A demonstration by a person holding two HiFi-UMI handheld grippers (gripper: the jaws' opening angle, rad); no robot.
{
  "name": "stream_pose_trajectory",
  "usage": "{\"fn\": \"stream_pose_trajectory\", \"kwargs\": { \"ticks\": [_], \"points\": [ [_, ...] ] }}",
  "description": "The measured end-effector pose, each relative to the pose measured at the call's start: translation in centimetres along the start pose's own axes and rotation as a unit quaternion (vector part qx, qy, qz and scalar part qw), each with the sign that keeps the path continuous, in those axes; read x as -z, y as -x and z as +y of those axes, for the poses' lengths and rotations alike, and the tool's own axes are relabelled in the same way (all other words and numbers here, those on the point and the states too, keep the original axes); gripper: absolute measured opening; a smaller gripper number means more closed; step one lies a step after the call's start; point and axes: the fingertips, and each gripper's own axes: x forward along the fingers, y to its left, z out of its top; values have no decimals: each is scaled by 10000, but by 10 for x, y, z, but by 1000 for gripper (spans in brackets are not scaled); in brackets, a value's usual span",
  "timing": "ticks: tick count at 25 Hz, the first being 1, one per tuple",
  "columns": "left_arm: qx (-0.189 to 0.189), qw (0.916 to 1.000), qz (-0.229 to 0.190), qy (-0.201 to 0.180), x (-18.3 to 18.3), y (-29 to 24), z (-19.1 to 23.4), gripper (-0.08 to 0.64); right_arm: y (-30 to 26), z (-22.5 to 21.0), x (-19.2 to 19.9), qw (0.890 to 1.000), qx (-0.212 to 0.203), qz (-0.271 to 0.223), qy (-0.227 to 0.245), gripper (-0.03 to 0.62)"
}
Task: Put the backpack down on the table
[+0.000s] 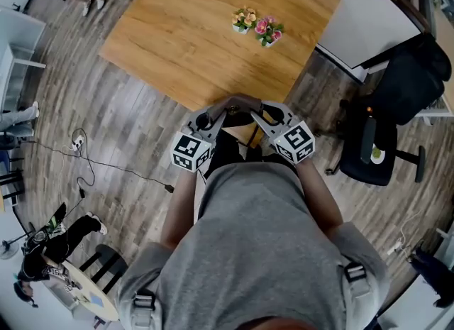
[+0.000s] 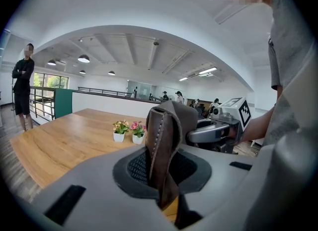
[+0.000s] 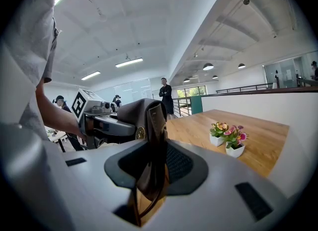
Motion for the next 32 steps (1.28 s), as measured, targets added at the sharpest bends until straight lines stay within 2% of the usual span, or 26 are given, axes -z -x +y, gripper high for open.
{"fn": "stream_pose_trajectory", "kwargs": {
  "ticks": [11,32],
  "points": [
    [552,9983,85,-156,-14,-43,19,63,-6,-37,-5,9980,629,52,-86,97],
    [1128,9927,224,-351,-29,-76,83,66,-59,-71,-18,9907,1340,212,-44,94]
  ]
}}
